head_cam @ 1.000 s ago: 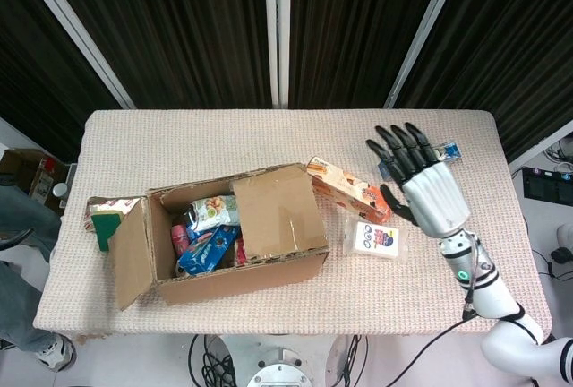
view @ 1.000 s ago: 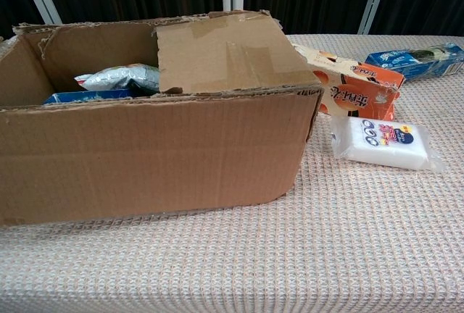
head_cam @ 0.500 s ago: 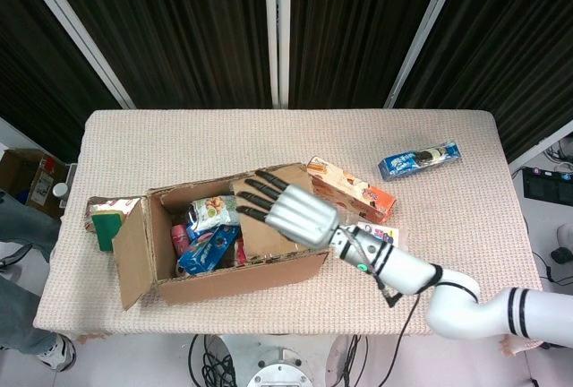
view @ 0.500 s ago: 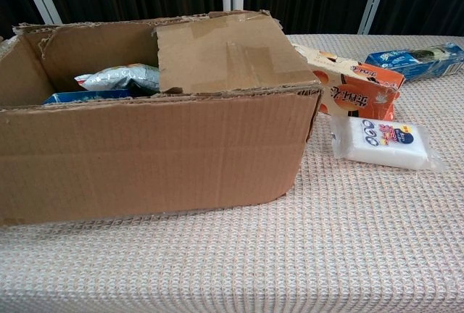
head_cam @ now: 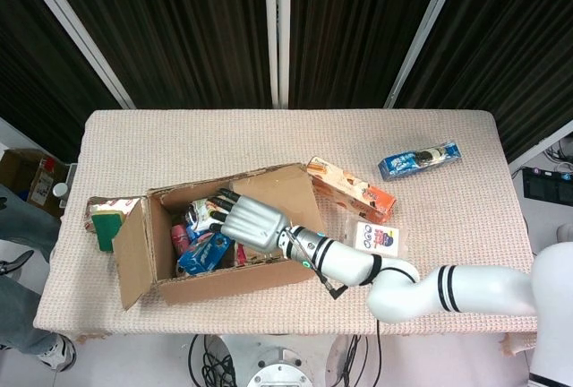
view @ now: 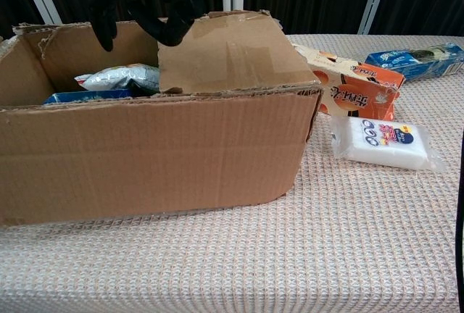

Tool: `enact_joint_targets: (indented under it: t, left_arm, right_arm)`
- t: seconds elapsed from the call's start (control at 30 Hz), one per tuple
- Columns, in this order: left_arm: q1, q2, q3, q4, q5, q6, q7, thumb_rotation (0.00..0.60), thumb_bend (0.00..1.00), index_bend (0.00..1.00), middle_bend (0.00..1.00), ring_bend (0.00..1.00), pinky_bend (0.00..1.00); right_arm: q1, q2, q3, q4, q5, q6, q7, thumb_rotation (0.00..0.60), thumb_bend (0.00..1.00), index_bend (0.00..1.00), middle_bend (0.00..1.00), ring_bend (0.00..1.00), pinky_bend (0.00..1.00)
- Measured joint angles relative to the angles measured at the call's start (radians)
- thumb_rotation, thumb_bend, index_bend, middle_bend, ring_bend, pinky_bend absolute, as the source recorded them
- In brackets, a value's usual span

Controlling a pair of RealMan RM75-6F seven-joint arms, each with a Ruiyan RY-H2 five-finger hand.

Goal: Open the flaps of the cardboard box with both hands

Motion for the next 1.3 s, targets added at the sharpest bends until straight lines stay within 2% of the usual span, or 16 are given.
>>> enact_joint_targets:
  t: [0.23, 0.5, 0.87, 1.3]
  left_arm:
    - [0.009, 0.000, -0.005, 0.009, 0.010, -0.003, -0.014, 0.397, 0.11, 0.19, 0.25, 0.17, 0.28]
    - [0.013, 0.004, -0.013, 0.014, 0.018, -0.010, -0.033, 0.398, 0.11, 0.19, 0.25, 0.17, 0.28]
    - [0.013, 0.011, -0.016, 0.000, 0.030, -0.029, -0.042, 0.399, 0.11, 0.19, 0.25, 0.17, 0.28]
    - [-0.010, 0.032, -0.029, -0.038, 0.037, -0.067, -0.047, 0.400, 0.11, 0.19, 0.25, 0.17, 0.28]
  right_arm:
    - [0.105, -0.035, -0.091, 0.028, 0.192, 0.047, -0.116, 0.600, 0.93, 0.31, 0.19, 0.00, 0.00]
    - [0.174, -0.039, -0.155, 0.019, 0.293, 0.101, -0.168, 0.600, 0.93, 0.33, 0.23, 0.00, 0.00]
    - [0.166, 0.052, -0.175, -0.068, 0.279, 0.180, -0.158, 0.600, 0.95, 0.42, 0.35, 0.00, 0.00]
    - [0.109, 0.229, -0.165, -0.180, 0.230, 0.232, -0.097, 0.600, 0.96, 0.44, 0.40, 0.00, 0.00]
